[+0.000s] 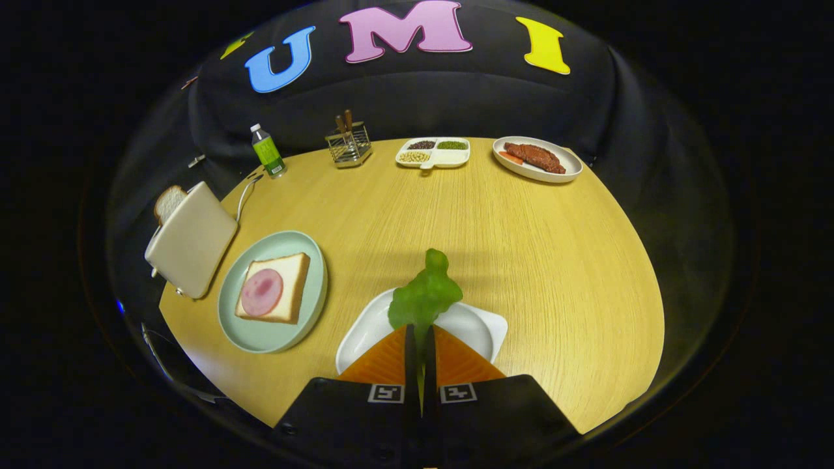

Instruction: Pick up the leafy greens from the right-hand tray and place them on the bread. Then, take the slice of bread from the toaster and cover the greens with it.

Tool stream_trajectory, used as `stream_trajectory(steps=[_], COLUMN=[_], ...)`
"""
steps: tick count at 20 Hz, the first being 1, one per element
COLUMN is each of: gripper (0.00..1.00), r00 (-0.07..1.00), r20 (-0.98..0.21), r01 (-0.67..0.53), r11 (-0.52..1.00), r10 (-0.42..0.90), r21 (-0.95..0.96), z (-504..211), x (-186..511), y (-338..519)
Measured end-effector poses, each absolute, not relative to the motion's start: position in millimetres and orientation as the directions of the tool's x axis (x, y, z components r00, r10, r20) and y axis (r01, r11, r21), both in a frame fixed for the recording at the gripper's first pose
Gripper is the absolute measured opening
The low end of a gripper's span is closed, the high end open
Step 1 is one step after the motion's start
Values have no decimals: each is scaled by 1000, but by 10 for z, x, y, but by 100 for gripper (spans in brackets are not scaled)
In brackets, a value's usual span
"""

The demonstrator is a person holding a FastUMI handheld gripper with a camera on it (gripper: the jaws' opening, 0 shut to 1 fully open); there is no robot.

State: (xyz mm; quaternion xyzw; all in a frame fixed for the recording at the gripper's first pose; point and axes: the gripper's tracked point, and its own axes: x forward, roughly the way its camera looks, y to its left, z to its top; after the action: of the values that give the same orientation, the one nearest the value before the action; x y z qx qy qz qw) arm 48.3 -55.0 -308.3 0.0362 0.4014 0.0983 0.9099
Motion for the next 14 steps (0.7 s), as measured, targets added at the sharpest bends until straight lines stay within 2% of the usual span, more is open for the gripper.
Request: stream_trajectory(steps=[8, 14], gripper=[5, 5], r00=[710, 682], r20=[-651, -628], r01=[-289, -430], r11=[954, 900], r10=[269, 375], r21=[80, 71], z=[-2443, -2188], x=[562, 590], y=[-34, 712])
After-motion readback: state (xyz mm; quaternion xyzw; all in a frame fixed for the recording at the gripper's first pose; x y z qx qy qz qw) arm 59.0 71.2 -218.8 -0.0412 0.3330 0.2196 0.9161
